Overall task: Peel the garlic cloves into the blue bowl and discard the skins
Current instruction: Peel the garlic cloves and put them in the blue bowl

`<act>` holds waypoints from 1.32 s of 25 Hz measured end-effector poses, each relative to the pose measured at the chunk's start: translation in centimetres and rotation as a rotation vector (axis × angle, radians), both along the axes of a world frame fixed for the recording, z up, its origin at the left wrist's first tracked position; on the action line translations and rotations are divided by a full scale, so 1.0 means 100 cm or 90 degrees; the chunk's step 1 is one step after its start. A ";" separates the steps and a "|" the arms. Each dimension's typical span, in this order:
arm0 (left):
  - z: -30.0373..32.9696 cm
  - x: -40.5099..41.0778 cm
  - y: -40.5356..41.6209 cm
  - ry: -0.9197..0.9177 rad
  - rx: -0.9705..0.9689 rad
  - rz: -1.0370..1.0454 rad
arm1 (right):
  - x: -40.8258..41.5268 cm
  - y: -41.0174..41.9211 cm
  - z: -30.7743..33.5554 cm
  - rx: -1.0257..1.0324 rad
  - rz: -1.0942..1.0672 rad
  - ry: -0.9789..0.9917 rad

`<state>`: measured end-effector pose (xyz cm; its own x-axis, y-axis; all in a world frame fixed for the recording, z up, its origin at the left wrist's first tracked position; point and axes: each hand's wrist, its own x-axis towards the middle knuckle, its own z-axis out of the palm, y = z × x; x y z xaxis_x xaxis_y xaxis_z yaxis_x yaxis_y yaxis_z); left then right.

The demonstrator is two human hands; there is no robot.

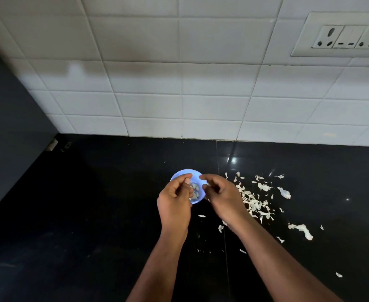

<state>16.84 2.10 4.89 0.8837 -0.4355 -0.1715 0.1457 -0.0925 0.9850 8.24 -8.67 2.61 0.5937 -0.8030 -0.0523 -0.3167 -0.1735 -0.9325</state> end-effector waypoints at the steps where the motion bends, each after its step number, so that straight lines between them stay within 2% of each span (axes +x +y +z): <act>1: 0.000 0.003 0.003 -0.001 -0.003 0.005 | 0.008 0.001 0.001 -0.051 0.027 0.028; 3: 0.001 0.007 0.007 0.005 -0.007 0.012 | 0.020 0.000 0.006 -0.085 0.058 0.057; 8: -0.002 0.007 0.006 0.016 -0.053 0.039 | 0.027 -0.004 0.011 -0.020 0.051 0.021; 10: -0.006 0.002 0.000 0.009 -0.048 0.004 | 0.013 -0.012 0.012 -0.014 0.031 0.012; 12: -0.008 -0.009 -0.008 -0.001 -0.023 -0.113 | -0.017 -0.025 0.015 -0.068 0.018 0.098; 15: -0.011 -0.028 -0.023 -0.009 0.005 -0.275 | -0.076 -0.048 0.019 -0.219 -0.031 0.354; 17: -0.015 -0.038 -0.034 -0.003 0.022 -0.308 | -0.110 -0.064 0.016 -0.210 -0.061 0.401; 20: -0.022 -0.056 -0.048 -0.008 0.136 -0.377 | -0.148 -0.082 0.015 -0.158 -0.073 0.463; 24: -0.027 -0.086 -0.063 -0.151 0.261 -0.448 | -0.187 -0.101 0.015 -0.118 -0.048 0.496; 28: -0.042 -0.121 -0.086 -0.470 0.410 -0.392 | -0.220 -0.117 0.015 -0.069 0.025 0.492; 29: -0.048 -0.128 -0.091 -0.518 0.435 -0.378 | -0.225 -0.119 0.014 -0.053 0.053 0.506; 31: -0.060 -0.136 -0.099 -0.565 0.450 -0.360 | -0.230 -0.119 0.009 -0.045 0.102 0.527; 33: -0.068 -0.142 -0.102 -0.589 0.442 -0.326 | -0.230 -0.117 0.002 -0.072 0.110 0.492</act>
